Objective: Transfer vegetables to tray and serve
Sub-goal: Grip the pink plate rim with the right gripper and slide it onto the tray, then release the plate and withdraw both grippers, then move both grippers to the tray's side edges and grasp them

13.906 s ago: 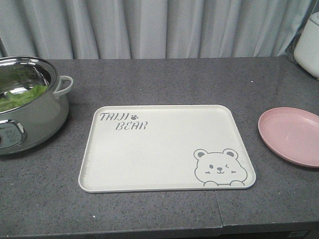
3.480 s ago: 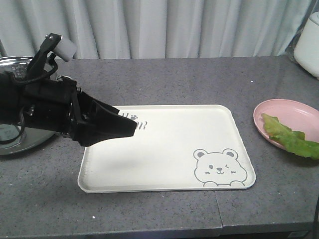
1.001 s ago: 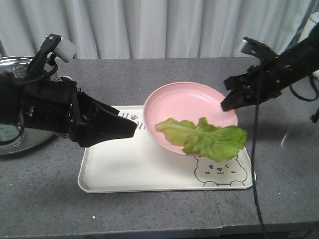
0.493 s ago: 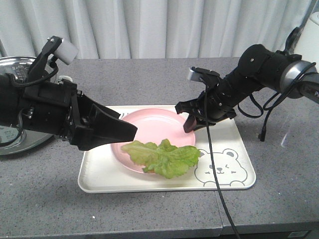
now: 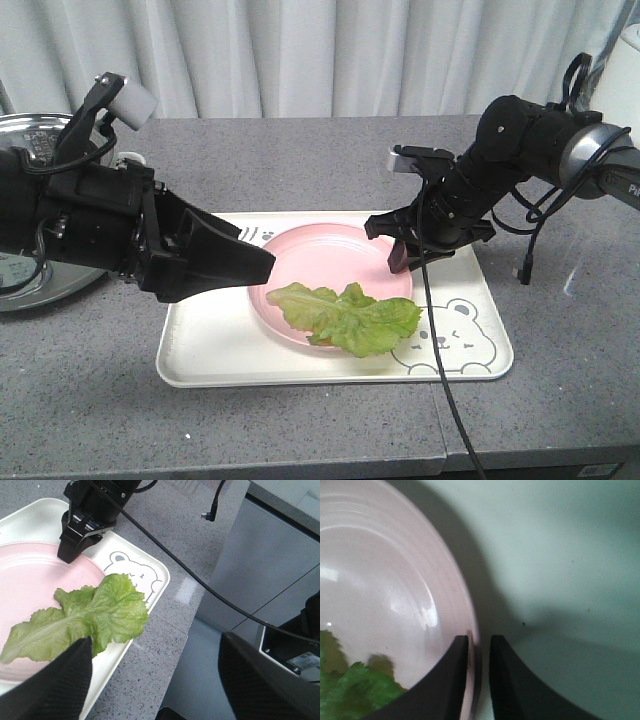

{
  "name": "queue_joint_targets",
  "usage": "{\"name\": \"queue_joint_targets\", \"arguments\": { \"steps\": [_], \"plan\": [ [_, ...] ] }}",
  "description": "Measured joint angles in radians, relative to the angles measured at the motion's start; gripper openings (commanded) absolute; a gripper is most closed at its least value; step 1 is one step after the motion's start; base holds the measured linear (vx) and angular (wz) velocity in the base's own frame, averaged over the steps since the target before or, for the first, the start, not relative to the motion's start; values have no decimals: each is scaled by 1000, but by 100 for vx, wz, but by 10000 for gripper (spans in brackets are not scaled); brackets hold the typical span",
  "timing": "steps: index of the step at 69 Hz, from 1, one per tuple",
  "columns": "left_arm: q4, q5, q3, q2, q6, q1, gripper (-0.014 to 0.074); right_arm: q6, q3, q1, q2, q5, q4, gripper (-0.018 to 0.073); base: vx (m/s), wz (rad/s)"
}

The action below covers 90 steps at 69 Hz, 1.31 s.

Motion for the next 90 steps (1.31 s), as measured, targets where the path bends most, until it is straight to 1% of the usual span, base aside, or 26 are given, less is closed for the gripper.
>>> {"name": "queue_joint_targets", "arguments": {
  "steps": [3, 10, 13, 18, 19, 23, 26, 30, 37, 45, 51, 57, 67, 71, 75, 81, 90],
  "plan": [
    [0, 1, 0, 0, 0, 0, 519, -3, 0, 0, -6, 1, -2, 300, 0, 0],
    [3, 2, 0, 0, 0, 0, 519, -7, 0, 0, -34, 1, -9, 373, 0, 0],
    [15, 2, 0, 0, -5, 0, 519, -11, 0, 0, -52, 6, -16, 384, 0, 0],
    [63, 2, -5, 0, -38, 0, 519, -20, 0, 0, -101, 28, -38, 383, 0, 0],
    [109, 4, -12, 0, -76, 0, 519, -23, 0, 0, -126, 46, -51, 382, 0, 0],
    [182, 13, -25, 0, -155, 0, 519, -28, 4, 0, -170, 71, -79, 382, 0, 0],
    [254, 22, -34, -1, -217, 0, 519, -29, 17, 0, -216, 80, -100, 382, 0, 0],
    [354, 32, -38, -11, -320, 0, 519, -29, 63, 0, -289, 77, -134, 382, 0, 0],
    [524, 42, -38, -55, -458, 0, 519, -21, 177, 0, -404, 50, -180, 382, 0, 0],
    [628, 4, -20, -126, -557, 0, 519, -3, 294, 0, -528, 19, -200, 382, 0, 0],
    [673, -34, 39, -187, -609, 0, 519, 8, 370, -7, -603, 7, -202, 382, 0, 0],
    [704, -68, 116, -240, -644, 0, 519, 16, 437, -48, -675, -6, -199, 382, 0, 0],
    [730, -127, 256, -302, -696, 0, 519, 15, 553, -186, -770, -11, -183, 382, 0, 0],
    [733, -150, 284, -309, -716, 0, 519, -5, 591, -241, -797, -12, -162, 382, 0, 0],
    [733, -176, 308, -309, -739, 0, 519, -39, 625, -276, -810, -12, -131, 382, 0, 0],
    [734, -205, 319, -290, -768, 0, 519, -77, 655, -300, -813, -10, -87, 382, 0, 0],
    [732, -253, 319, -240, -819, 0, 519, -105, 664, -303, -797, -4, -45, 382, 0, 0]
  ]
}}
